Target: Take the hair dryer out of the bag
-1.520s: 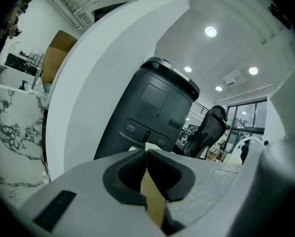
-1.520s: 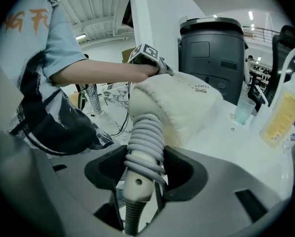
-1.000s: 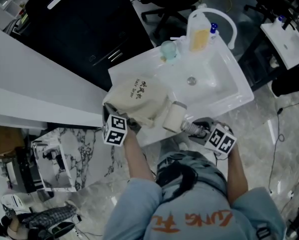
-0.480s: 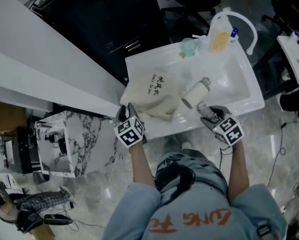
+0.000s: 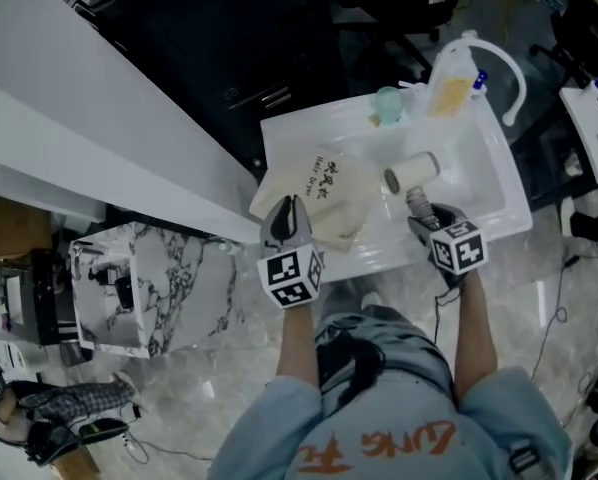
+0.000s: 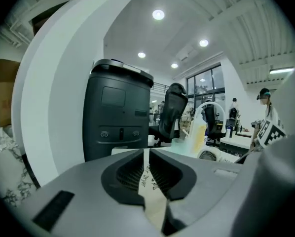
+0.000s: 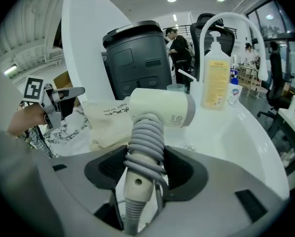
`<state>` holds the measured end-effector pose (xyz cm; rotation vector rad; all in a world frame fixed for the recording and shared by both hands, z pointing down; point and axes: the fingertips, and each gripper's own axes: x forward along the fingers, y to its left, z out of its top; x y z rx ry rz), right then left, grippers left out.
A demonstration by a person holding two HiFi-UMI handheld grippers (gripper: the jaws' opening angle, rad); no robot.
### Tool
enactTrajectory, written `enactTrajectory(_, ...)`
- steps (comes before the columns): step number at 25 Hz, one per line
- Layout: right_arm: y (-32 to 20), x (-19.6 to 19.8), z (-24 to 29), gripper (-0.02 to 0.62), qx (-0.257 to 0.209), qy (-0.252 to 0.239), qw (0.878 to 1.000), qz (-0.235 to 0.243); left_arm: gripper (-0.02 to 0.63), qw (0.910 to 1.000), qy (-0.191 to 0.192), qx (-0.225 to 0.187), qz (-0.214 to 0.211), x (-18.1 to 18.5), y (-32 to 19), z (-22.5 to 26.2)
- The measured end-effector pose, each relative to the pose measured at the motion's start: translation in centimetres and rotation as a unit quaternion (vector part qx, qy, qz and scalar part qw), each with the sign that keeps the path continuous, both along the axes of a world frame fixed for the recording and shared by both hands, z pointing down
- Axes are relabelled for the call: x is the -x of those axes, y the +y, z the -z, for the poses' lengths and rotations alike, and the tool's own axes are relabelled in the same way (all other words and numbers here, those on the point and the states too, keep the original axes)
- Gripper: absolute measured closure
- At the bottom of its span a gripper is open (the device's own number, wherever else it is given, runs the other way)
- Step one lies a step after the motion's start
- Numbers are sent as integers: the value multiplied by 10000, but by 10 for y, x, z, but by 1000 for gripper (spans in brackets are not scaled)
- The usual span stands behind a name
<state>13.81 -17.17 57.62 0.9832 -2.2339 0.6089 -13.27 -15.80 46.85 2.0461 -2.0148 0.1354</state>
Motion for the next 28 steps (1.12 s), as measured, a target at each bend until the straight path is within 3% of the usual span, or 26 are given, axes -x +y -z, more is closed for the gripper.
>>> enactTrajectory(2, -11, -2, -1, 360, 68, 60, 9998, -156, 597, 9999, 25, -97, -95, -8, -8, 7)
enactTrajectory(9, -45, 1, -13, 360, 369, 233, 9974, -566, 603, 9978, 64, 33, -664, -35, -27, 0)
enactTrajectory(19, -81, 7, -60, 360, 1011, 780, 9889, -759, 603, 9943, 393, 382, -914, -47, -59, -32)
enactTrajectory(24, -92, 7, -84, 360, 1284, 966, 9833, -854, 604, 9913, 736, 447, -993, -41, -76, -48)
enactTrajectory(28, -97, 7, -98, 360, 1483, 1042, 9788, -952, 604, 9896, 786, 374, -1144, -40, -94, -45)
